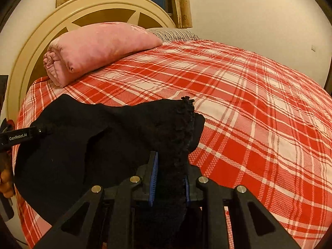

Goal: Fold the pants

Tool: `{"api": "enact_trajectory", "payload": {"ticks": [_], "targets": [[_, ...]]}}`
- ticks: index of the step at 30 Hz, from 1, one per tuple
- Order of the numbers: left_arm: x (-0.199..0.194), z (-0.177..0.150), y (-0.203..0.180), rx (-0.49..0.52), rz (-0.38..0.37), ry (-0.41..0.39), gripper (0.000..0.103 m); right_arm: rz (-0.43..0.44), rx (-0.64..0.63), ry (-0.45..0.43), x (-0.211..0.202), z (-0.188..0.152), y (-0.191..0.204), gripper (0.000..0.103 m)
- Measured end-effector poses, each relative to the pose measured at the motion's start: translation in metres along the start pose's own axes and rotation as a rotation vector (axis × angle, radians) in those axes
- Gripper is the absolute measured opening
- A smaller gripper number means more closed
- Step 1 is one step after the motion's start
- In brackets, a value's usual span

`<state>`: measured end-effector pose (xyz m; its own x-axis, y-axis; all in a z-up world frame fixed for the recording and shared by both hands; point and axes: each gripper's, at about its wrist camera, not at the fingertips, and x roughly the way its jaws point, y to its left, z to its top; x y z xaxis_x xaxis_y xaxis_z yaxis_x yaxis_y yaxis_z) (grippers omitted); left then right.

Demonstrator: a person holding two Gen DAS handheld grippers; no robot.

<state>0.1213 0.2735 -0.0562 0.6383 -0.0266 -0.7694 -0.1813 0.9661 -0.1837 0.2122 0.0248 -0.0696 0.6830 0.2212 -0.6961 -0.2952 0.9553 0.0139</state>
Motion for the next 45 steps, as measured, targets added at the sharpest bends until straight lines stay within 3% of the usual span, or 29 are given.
{"api": "enact_trajectory", "payload": {"ticks": [14, 20, 22, 24, 27, 28, 31, 38, 39, 40, 42, 43, 45], "targets": [[0.007, -0.004, -0.001, 0.034, 0.027, -0.019, 0.019, 0.008, 0.026, 0.019, 0.008, -0.001, -0.003, 0.024], [0.006, -0.009, -0.001, 0.052, 0.036, -0.037, 0.025, 0.018, 0.042, 0.024, 0.008, -0.002, -0.007, 0.029], [0.004, -0.009, 0.0, 0.048, 0.047, -0.03, 0.031, 0.009, 0.045, 0.021, 0.007, -0.002, -0.007, 0.031], [0.0, -0.011, 0.007, 0.027, 0.08, -0.022, 0.059, -0.006, 0.058, 0.023, 0.007, -0.002, -0.01, 0.039], [-0.004, -0.015, 0.026, -0.044, 0.105, -0.004, 0.088, -0.026, 0.095, 0.026, 0.005, -0.003, -0.017, 0.059], [-0.005, -0.018, 0.033, -0.072, 0.099, 0.006, 0.091, -0.018, 0.109, 0.028, 0.003, -0.004, -0.02, 0.066], [-0.008, -0.026, 0.048, -0.132, 0.109, 0.04, 0.102, 0.021, 0.141, 0.023, -0.009, -0.01, -0.025, 0.068], [-0.023, -0.045, 0.059, -0.174, 0.146, 0.087, 0.103, -0.059, 0.081, -0.156, -0.066, -0.019, -0.009, 0.068], [-0.026, -0.046, 0.057, -0.159, 0.168, 0.084, 0.103, -0.057, 0.058, -0.174, -0.072, -0.018, -0.002, 0.062], [-0.029, -0.047, 0.055, -0.145, 0.195, 0.08, 0.103, -0.048, 0.031, -0.176, -0.074, -0.015, 0.005, 0.046], [-0.03, -0.046, 0.053, -0.128, 0.238, 0.076, 0.103, 0.002, -0.001, -0.146, -0.069, -0.011, 0.016, 0.03], [-0.031, -0.045, 0.052, -0.119, 0.269, 0.076, 0.103, 0.033, -0.008, -0.13, -0.066, -0.011, 0.021, 0.024], [-0.031, -0.044, 0.052, -0.107, 0.321, 0.075, 0.103, 0.038, -0.036, -0.095, -0.055, -0.015, 0.029, 0.023]]}}
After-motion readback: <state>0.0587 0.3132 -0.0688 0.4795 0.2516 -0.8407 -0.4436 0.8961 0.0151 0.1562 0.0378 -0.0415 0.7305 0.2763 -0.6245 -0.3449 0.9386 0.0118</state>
